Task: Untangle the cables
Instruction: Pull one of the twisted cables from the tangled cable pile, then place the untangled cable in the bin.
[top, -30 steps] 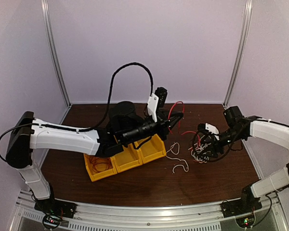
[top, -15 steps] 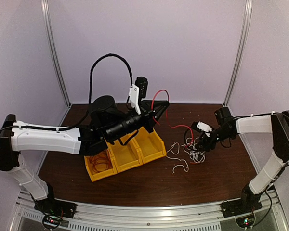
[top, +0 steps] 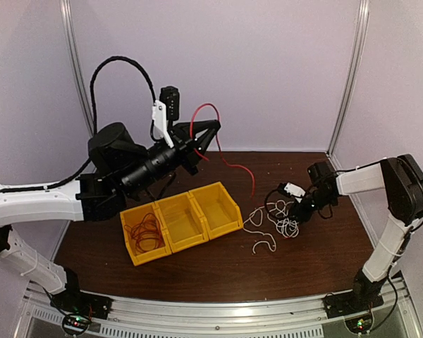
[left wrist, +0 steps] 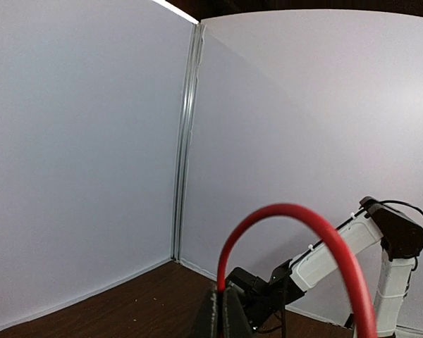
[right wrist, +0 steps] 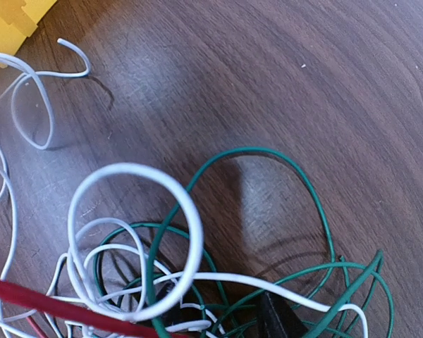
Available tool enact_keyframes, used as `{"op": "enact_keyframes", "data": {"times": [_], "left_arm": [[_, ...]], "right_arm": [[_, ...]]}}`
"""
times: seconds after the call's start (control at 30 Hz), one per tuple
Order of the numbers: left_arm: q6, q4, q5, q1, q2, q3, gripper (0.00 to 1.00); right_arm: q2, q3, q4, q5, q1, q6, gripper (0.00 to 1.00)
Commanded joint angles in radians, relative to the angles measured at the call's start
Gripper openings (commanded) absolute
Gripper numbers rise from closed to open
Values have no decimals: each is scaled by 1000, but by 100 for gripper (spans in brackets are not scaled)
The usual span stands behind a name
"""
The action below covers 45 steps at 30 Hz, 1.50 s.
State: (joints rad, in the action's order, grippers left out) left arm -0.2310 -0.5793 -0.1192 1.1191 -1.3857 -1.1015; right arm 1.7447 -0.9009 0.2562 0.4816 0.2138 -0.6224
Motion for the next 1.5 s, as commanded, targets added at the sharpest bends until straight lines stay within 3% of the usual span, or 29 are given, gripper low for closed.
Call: {"op": "enact_keyframes", "data": {"times": [0.0, 0.23, 0.53, 0.7, 0.83, 1.07, 1.23, 1.47], "left_arm": [[113, 38, -65, -6, 102, -56, 0], [318, 207, -192, -6, 211, -223, 0], [532, 251, -341, -6, 336, -347, 0], [560, 284, -373, -5, 357, -350, 0], [565, 414, -425, -7, 345, -416, 0], [645, 329, -583, -6, 440, -444, 0], [656, 356, -594, -6, 473, -507, 0], [677, 374, -646, -5, 461, -475, 0]], "right_arm": [[19, -18, 2, -43, -6, 16, 38], [19, -22, 9, -37, -25, 21, 40], [23, -24, 15, -42, -29, 24, 43], [2, -25, 24, -30, -31, 26, 44], [-22, -29, 13, -48, -36, 50, 44], [15, -35, 15, -63, -55, 51, 43], [7, -33, 12, -65, -62, 50, 43], [-28, -40, 41, -5, -63, 39, 45]]}}
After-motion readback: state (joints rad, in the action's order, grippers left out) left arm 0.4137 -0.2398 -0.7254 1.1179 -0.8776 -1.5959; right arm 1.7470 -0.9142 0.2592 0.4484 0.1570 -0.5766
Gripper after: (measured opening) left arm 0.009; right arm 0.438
